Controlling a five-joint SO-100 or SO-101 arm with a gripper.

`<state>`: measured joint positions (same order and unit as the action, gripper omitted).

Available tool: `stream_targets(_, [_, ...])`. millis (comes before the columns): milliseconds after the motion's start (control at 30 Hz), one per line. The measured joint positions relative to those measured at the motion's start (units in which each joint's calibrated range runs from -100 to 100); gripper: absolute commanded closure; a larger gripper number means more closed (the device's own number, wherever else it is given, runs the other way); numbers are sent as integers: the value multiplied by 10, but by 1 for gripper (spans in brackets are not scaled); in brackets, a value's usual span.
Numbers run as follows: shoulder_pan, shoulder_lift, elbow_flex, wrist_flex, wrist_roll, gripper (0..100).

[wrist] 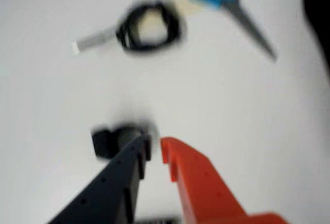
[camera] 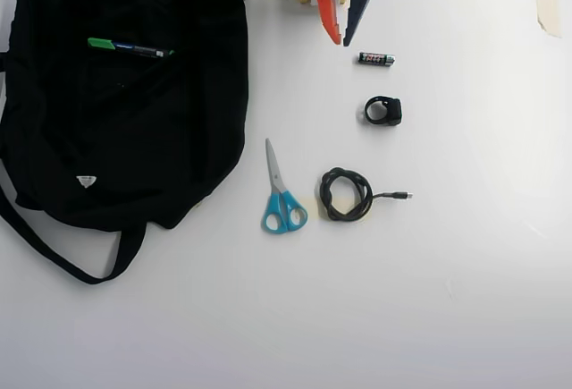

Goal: Put the green marker into the black bag

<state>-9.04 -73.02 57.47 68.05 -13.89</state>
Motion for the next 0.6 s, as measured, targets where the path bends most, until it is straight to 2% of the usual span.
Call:
stream_targets(233, [-13,-178,222,-36,85,98])
stream_targets(333, [-19,-248,302,-36,95,98])
stream_targets(600, [-32,-257,399,-36,102,98])
